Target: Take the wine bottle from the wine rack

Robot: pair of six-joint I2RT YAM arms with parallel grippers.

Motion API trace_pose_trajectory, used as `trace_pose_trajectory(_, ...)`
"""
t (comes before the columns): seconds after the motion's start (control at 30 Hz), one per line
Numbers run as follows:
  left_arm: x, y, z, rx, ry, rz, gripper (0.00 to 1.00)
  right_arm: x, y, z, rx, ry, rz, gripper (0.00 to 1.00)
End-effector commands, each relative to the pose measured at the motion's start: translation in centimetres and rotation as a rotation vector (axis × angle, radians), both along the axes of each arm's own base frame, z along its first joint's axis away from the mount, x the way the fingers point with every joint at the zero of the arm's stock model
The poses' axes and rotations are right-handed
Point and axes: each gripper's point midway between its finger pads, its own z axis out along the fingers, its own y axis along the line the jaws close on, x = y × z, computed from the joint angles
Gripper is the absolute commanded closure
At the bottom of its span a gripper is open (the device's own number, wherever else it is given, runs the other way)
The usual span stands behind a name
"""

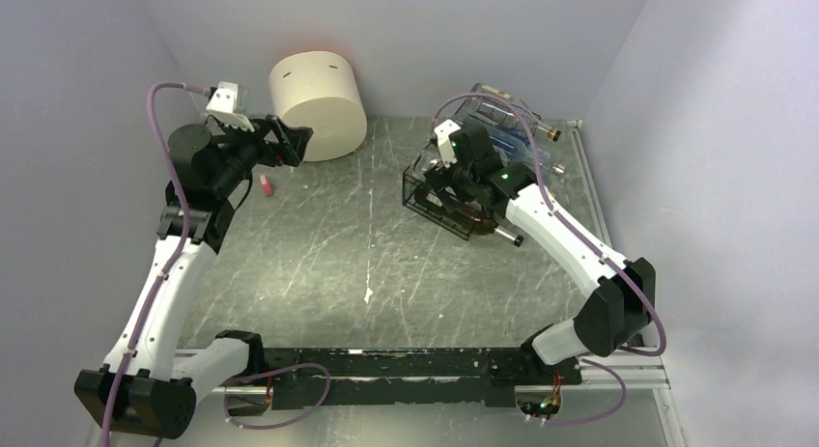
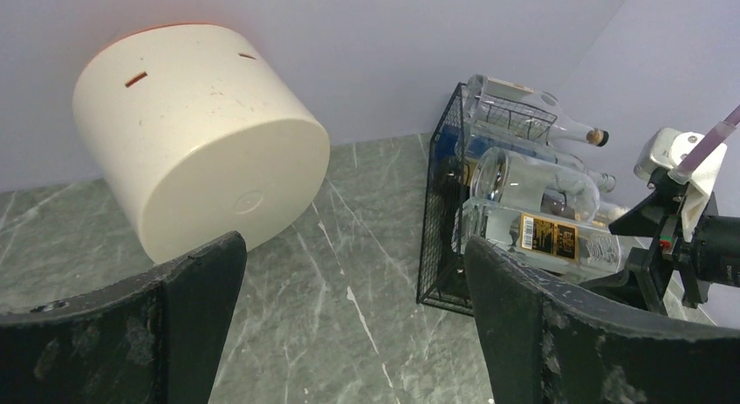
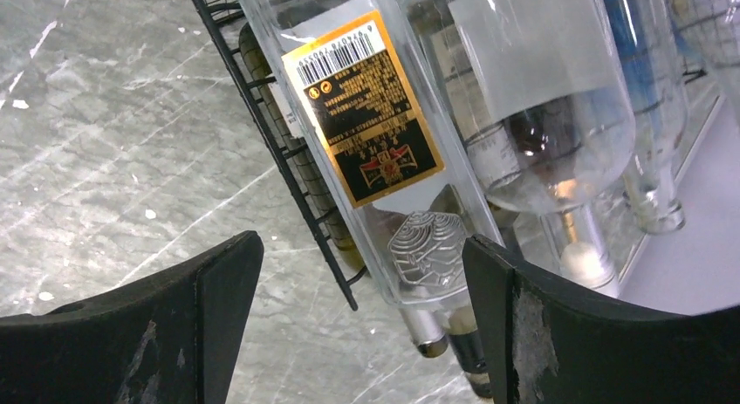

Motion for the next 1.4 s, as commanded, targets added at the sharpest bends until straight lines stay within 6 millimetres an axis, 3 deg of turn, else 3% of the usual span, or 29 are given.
trace_pose_trajectory(0.0,0.2,-1.4,0.0,-0.001,-0.023,-0.063,0.01,1.7,1.1,1.2,-0.040,-0.049,0.129,0.12)
trace_pose_trajectory(0.23,0.1,-2.0,-0.2,0.004,-0.021,-0.071,0.01,2.5,1.6,0.7,-0.125,-0.006,0.228,0.17)
trace_pose_trajectory(0.5,0.3,-1.6,-0.5,0.021,-0.019,-0.040,0.01,4.5,0.6,-0.1,-0.182,-0.011,0.236,0.18)
trace_pose_trajectory(0.73,0.7,-1.6,-1.1,0.028,-0.008,-0.039,0.01,4.4,1.7,-1.1,-0.157,0.025,0.332,0.20)
trace_pose_trajectory(1.37,0.8,-2.1,-1.3,0.025,0.008,-0.051,0.01,5.8,0.9,-5.0,-0.213,0.130,0.345,0.26)
